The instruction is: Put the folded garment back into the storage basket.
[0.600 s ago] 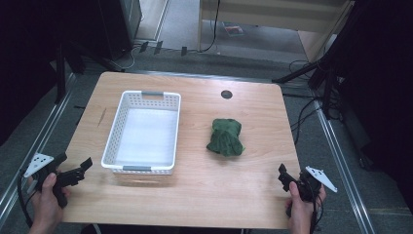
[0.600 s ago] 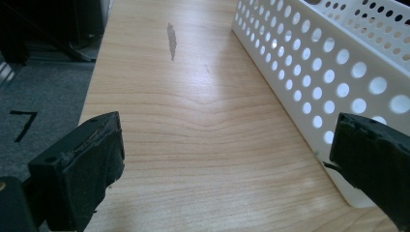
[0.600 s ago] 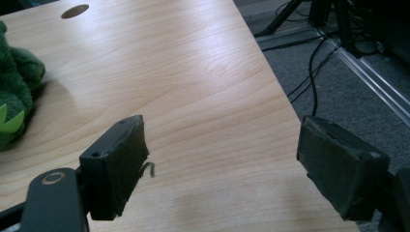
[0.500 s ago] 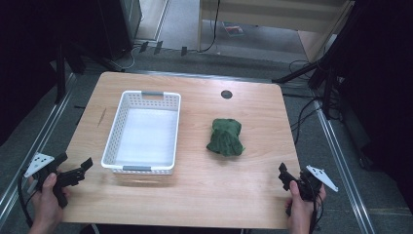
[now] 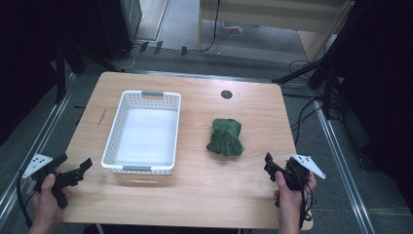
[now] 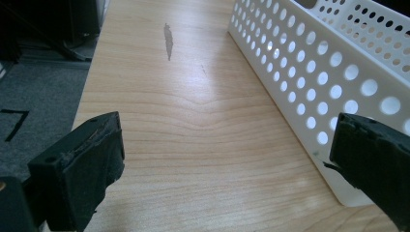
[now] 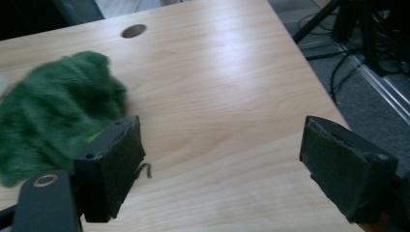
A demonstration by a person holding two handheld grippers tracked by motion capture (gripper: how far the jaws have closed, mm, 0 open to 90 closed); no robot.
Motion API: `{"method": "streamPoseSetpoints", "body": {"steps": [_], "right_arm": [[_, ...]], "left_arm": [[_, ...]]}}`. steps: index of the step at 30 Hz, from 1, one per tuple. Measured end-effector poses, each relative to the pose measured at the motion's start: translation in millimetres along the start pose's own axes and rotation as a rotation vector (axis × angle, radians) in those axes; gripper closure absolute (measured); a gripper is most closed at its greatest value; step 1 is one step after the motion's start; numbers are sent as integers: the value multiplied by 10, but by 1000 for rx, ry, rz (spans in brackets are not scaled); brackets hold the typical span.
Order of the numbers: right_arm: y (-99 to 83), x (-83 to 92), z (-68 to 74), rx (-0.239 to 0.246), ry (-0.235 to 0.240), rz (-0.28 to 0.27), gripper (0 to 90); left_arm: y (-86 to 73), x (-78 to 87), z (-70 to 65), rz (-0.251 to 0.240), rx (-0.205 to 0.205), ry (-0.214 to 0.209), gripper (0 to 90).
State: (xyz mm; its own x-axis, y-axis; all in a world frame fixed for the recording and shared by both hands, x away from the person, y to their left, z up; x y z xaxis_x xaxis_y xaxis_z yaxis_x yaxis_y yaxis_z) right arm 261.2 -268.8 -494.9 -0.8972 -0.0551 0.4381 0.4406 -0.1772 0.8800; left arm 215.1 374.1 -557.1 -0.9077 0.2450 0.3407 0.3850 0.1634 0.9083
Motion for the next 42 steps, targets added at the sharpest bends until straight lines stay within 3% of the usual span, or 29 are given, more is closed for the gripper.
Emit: {"method": "streamPoseSetpoints", "body": {"steps": [5,6,8,9,10,16,18,20,22,23,25,28,30,34,42], "right_arm": [[91,15,211,10,22,11,150],[134,4,326,21,33,12,137],[163,-10,429,30,30,15,136],[163,-10,429,30,30,15,136],[198,-48,540,41,35,22,127],[259,-195,741,33,62,56,124],[275,-243,798,35,87,70,138],[295,-301,897,33,144,73,138],[297,-319,927,39,135,69,138],[303,-372,997,44,143,75,217],[303,-397,1031,46,141,83,232],[291,-464,1151,77,105,81,179],[291,-541,1240,86,130,107,123],[317,-635,1329,73,134,135,108],[345,-791,1422,72,141,186,61]], "left_arm": [[1,-3,1,1,6,0,0],[1,-5,0,2,6,1,0],[2,-9,-1,3,5,1,0],[2,-9,-1,6,2,1,0],[2,-11,-2,7,2,1,0],[3,-12,2,14,0,2,0],[3,-12,1,14,1,1,0],[4,-12,1,15,0,1,0],[4,-12,1,15,1,2,0],[4,-12,1,15,0,2,0],[3,-12,2,14,1,2,0],[3,-11,3,15,0,2,0],[3,-12,3,15,0,2,0],[4,-11,4,15,0,1,0],[4,-11,6,16,1,-1,0]]}}
Point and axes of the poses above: each handheld gripper's, and its own axes: x roughly backward along the jaws, y roughly out of its top, z roughly to its left, the point moved 1 cm from there along -x, roughly forward along the jaws, and after that the axes turned 4 degrees about -z, right-handed, at the moved point
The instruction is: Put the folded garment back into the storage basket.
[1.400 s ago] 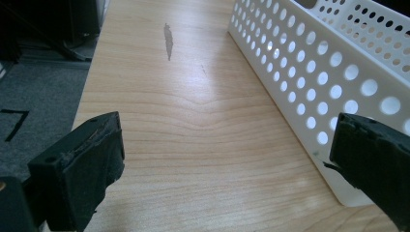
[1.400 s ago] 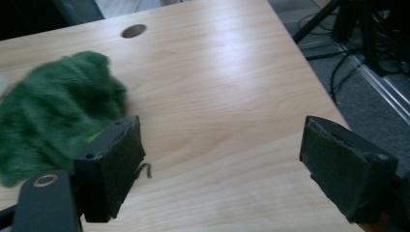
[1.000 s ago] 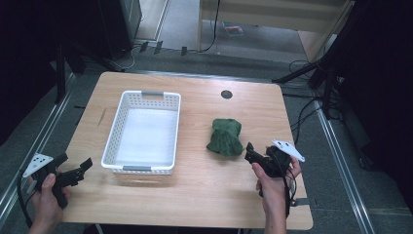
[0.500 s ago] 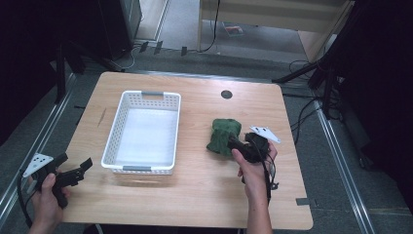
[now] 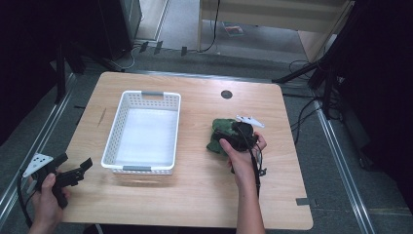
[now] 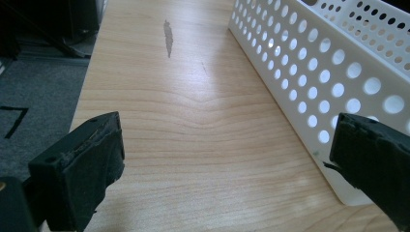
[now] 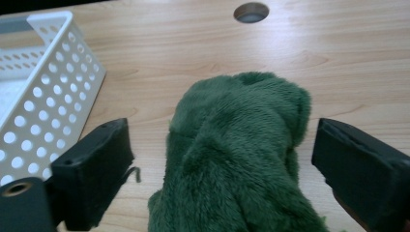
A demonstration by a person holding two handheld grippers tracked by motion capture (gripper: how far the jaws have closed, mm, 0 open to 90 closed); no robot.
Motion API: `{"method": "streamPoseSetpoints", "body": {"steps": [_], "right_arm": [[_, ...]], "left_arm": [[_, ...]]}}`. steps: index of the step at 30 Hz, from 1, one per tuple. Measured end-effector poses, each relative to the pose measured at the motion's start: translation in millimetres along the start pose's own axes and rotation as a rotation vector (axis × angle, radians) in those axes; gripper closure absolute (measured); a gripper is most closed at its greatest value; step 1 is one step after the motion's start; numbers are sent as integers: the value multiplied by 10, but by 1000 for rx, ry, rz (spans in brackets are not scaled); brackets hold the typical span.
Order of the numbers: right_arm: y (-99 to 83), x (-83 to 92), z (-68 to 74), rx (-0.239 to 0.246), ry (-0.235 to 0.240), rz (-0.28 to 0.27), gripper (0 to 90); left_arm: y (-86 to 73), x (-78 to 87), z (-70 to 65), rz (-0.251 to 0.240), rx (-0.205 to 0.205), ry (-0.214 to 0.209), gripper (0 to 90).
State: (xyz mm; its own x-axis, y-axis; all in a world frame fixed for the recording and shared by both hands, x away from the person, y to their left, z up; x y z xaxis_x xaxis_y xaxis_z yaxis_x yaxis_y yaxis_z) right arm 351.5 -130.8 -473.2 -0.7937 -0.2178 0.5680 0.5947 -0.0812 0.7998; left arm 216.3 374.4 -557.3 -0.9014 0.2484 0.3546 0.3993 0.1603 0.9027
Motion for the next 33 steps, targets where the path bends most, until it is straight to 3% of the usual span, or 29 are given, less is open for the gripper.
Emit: {"method": "streamPoseSetpoints", "body": {"steps": [7,18,33], "right_arm": [[4,-165,-16,-9,-29,36,27],[-31,-371,-14,-32,-22,105,1],[-167,-634,-15,-15,-75,176,6]], "left_arm": [[0,0,0,0,2,1,0],[0,1,0,0,1,0,0],[0,1,2,0,2,1,0]]}}
Point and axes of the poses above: each handheld gripper's, and its own axes: x roughly backward along the jaws, y roughly out of its top, z roughly to its left, the point moved 1 cm from there along -x, roughly forward along the jaws, and after that the axes turned 4 degrees about -z, right-handed, at the moved point
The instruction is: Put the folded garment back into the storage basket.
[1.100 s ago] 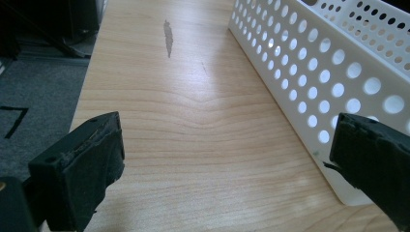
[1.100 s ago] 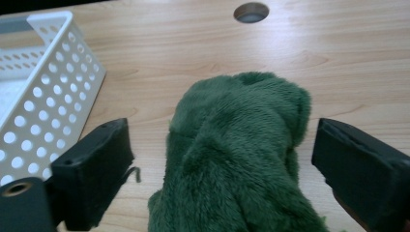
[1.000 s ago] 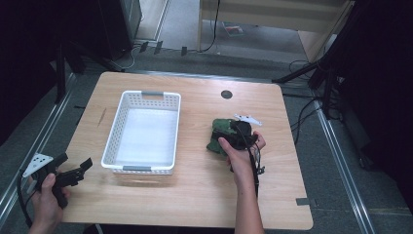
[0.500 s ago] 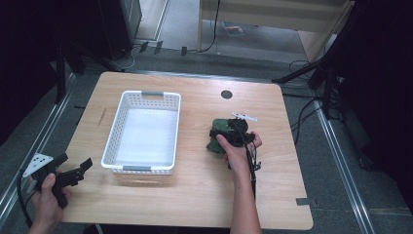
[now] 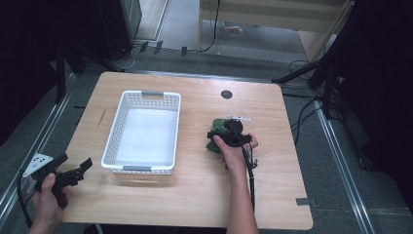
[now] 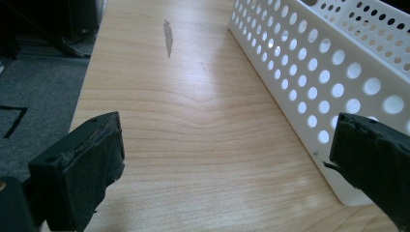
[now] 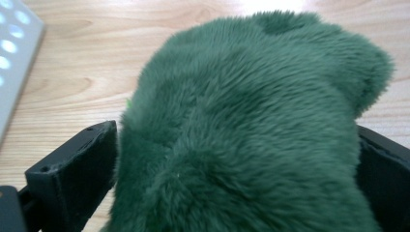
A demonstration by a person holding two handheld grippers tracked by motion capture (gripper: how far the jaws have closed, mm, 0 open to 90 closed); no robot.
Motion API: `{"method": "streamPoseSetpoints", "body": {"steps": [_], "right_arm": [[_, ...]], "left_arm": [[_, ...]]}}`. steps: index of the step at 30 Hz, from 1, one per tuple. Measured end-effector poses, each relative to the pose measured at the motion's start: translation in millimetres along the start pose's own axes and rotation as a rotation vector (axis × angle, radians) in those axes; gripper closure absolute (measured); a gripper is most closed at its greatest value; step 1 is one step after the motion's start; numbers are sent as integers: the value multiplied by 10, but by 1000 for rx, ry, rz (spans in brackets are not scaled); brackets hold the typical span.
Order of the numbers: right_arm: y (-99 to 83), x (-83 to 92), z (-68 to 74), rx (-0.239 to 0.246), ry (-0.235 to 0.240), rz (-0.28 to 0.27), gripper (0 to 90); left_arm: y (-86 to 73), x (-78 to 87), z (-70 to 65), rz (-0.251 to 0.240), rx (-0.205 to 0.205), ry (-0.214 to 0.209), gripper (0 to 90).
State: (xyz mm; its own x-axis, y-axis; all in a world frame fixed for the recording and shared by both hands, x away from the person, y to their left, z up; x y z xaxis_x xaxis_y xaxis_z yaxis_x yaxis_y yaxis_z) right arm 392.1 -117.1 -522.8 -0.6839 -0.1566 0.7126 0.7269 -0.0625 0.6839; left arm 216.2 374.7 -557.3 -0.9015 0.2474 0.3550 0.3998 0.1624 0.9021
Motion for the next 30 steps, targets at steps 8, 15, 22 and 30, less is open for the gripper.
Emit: {"method": "streamPoseSetpoints", "body": {"steps": [8,15,22,30], "right_arm": [[-63,-75,0,1,-33,-10,58],[-135,-114,-27,11,-23,-4,89],[-169,-125,-5,45,-44,-10,127],[-179,-72,-35,4,-23,-69,196]], "left_arm": [[0,-1,1,0,2,0,0],[1,-2,2,3,1,0,0],[1,-4,2,4,2,1,0],[1,-5,2,2,4,1,0]]}}
Point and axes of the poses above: each handheld gripper's, and its own axes: x roughly backward along the jaws, y roughly out of its top, z roughly to its left, the point moved 1 cm from there along -x, roughly forward along the jaws, and after that the axes turned 4 degrees about -z, right-handed, at the moved point
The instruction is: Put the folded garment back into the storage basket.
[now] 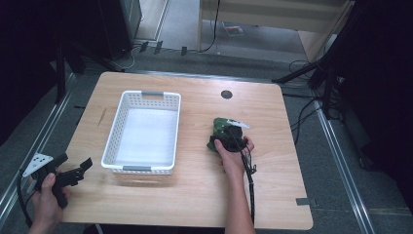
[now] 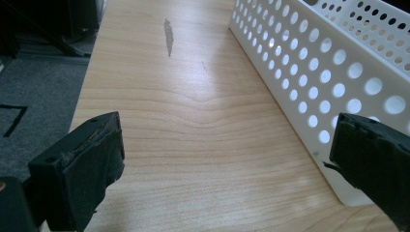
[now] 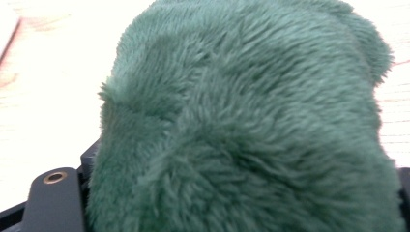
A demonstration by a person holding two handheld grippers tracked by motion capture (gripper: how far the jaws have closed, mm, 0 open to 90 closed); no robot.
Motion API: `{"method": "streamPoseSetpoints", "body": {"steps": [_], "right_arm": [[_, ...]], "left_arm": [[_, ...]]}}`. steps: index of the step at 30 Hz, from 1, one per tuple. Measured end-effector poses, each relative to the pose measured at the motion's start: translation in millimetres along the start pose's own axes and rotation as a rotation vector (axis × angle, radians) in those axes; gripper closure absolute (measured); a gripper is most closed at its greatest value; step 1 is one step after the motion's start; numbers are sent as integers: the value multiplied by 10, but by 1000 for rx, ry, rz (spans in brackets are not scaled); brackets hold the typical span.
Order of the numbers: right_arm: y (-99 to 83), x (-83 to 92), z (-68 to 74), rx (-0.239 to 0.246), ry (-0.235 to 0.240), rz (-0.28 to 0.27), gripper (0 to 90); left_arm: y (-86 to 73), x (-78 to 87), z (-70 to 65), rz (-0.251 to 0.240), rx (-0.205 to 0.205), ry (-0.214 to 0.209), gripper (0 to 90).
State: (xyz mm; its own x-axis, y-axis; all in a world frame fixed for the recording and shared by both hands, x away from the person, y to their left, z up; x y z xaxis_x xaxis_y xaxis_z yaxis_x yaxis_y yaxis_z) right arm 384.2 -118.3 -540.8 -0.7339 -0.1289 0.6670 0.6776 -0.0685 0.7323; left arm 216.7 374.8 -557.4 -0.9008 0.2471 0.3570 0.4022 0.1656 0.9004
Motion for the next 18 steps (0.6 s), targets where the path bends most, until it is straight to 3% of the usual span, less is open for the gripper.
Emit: {"method": "streamPoseSetpoints", "body": {"steps": [8,18], "right_arm": [[54,89,33,-21,34,-33,221],[199,304,214,0,61,-101,223]], "left_arm": [[0,2,0,2,-3,0,0],[0,2,2,0,-2,-1,0]]}}
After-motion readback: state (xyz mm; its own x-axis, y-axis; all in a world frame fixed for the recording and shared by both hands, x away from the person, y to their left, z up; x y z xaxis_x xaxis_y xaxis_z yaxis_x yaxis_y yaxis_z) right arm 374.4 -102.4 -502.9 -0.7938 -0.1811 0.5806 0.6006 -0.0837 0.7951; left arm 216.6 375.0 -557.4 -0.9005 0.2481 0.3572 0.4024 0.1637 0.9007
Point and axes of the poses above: each handheld gripper's, and its own axes: x roughly backward along the jaws, y roughly out of its top, z roughly to its left, the point moved 1 cm from there along -x, roughly forward along the jaws, and after that the axes turned 4 degrees about -z, right-handed, at the moved point
